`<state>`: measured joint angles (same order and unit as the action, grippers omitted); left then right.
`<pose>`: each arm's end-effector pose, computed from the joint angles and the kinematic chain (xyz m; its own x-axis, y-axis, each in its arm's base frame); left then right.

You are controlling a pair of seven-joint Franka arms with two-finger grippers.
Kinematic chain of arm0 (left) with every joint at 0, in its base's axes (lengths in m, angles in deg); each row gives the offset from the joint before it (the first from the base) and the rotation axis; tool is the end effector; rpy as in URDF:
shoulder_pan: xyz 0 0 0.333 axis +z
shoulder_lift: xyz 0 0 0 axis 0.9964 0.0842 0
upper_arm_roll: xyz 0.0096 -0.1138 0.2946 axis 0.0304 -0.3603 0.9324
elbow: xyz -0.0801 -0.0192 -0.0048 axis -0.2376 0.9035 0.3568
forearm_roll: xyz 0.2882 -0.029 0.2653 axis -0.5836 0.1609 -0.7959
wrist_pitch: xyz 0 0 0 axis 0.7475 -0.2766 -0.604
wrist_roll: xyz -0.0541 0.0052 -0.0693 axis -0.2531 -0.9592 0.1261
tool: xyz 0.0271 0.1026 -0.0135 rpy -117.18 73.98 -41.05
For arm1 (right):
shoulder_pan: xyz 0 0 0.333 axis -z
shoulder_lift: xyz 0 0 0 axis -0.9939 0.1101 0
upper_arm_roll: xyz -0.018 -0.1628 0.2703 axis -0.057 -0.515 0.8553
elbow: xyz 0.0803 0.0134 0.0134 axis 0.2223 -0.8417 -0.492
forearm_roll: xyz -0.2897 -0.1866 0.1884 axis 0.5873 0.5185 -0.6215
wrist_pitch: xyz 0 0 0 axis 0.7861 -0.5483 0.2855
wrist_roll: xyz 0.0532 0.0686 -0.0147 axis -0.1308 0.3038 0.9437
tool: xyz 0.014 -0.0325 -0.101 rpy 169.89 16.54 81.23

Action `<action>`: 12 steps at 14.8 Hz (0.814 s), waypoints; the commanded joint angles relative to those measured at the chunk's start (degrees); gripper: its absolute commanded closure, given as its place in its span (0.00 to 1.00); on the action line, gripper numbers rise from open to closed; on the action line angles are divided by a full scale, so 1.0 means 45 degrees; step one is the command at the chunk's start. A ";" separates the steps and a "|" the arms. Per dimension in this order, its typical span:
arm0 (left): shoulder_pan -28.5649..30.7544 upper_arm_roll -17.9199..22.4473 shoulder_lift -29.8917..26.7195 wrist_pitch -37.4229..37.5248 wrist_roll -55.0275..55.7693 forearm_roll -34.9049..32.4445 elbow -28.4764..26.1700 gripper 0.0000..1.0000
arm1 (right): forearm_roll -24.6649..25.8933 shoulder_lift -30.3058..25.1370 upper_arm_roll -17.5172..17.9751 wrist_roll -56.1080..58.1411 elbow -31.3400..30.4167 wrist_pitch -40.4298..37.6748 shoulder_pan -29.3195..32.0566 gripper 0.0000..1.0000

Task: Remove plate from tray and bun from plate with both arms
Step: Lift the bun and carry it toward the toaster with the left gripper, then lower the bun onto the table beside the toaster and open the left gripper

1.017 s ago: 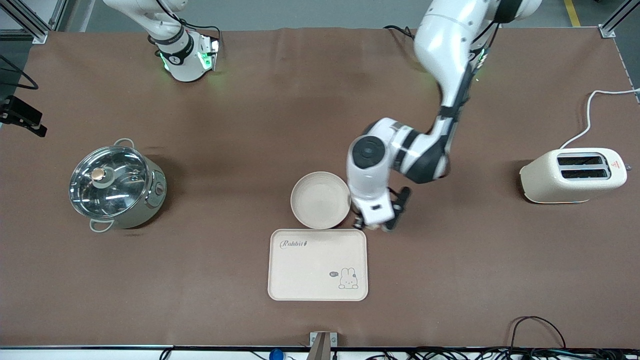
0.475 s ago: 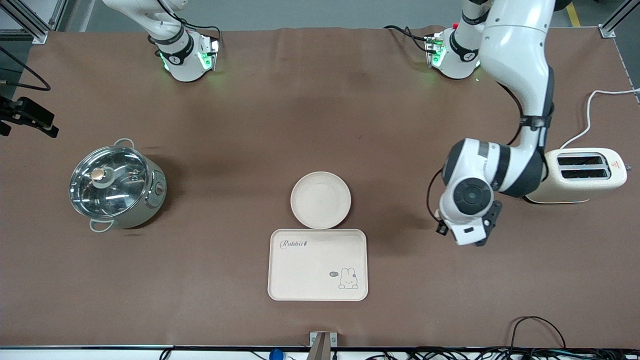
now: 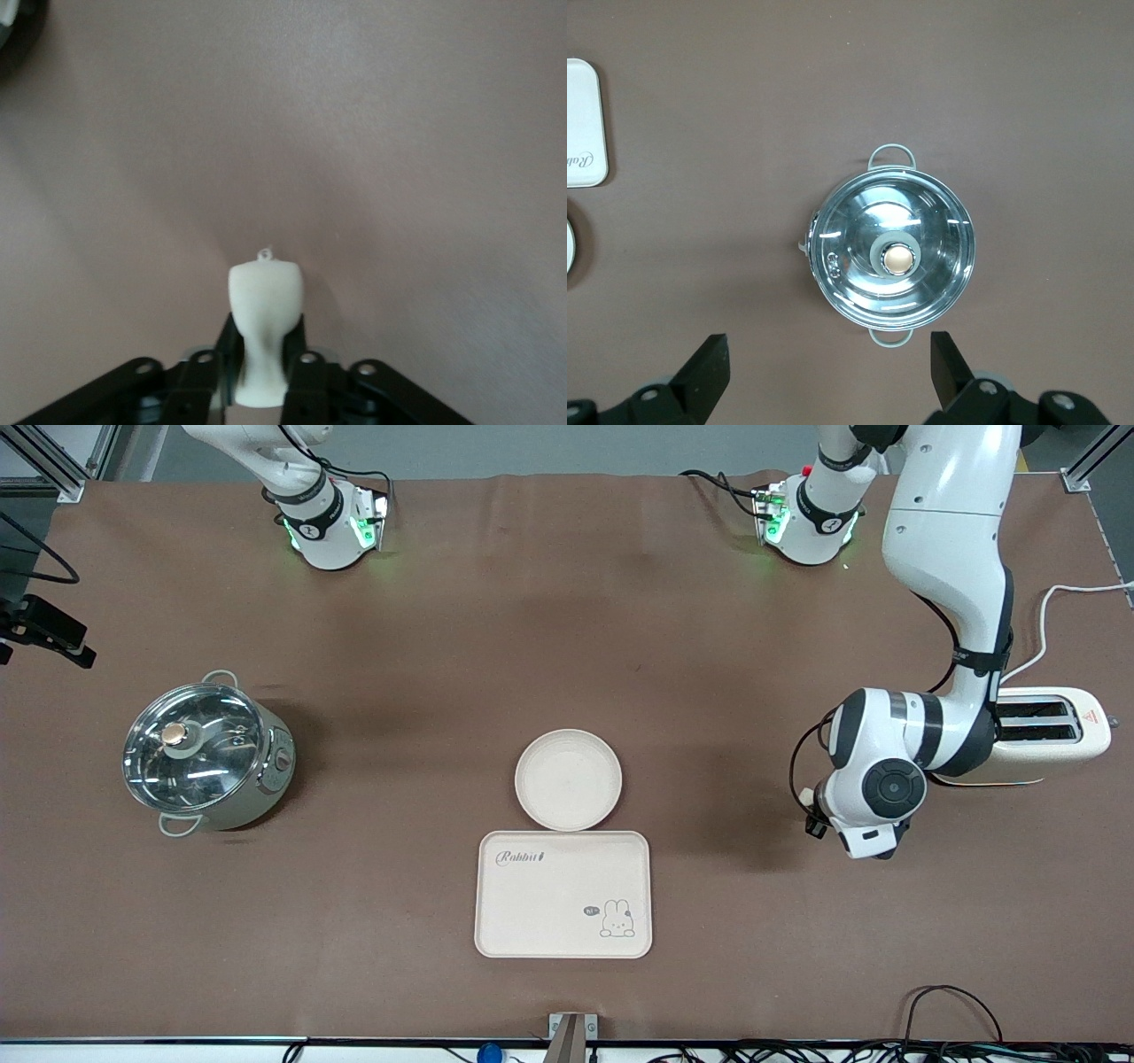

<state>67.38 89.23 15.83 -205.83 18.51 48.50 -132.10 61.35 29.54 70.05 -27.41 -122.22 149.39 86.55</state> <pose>0.6445 -0.1129 0.2093 0.5189 0.8542 0.0328 0.8360 -0.4991 -0.2279 0.5436 -0.0455 0.6523 0.9975 -0.0504 0.0503 -0.0514 -0.9985 0.0191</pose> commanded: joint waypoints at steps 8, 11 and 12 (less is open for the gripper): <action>0.0397 -0.0379 -0.1330 -0.0551 -0.0515 0.1033 -0.0034 0.00 | -0.0258 -0.0058 0.0060 -0.0153 -0.0033 0.0166 0.0104 0.00; 0.0437 -0.0360 -0.2522 0.0850 -0.1174 0.0877 0.0606 0.00 | -0.0258 -0.0058 0.0060 -0.0153 -0.0033 0.0205 0.0104 0.00; 0.0457 -0.0341 -0.2873 0.1649 -0.1894 0.0877 0.1132 0.00 | -0.0258 -0.0039 0.0060 -0.0153 -0.0033 0.0205 0.0104 0.00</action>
<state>69.02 87.78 7.28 -204.32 14.34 52.20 -129.26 61.14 29.59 70.05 -27.43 -122.23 150.03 86.55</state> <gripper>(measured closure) 0.000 0.000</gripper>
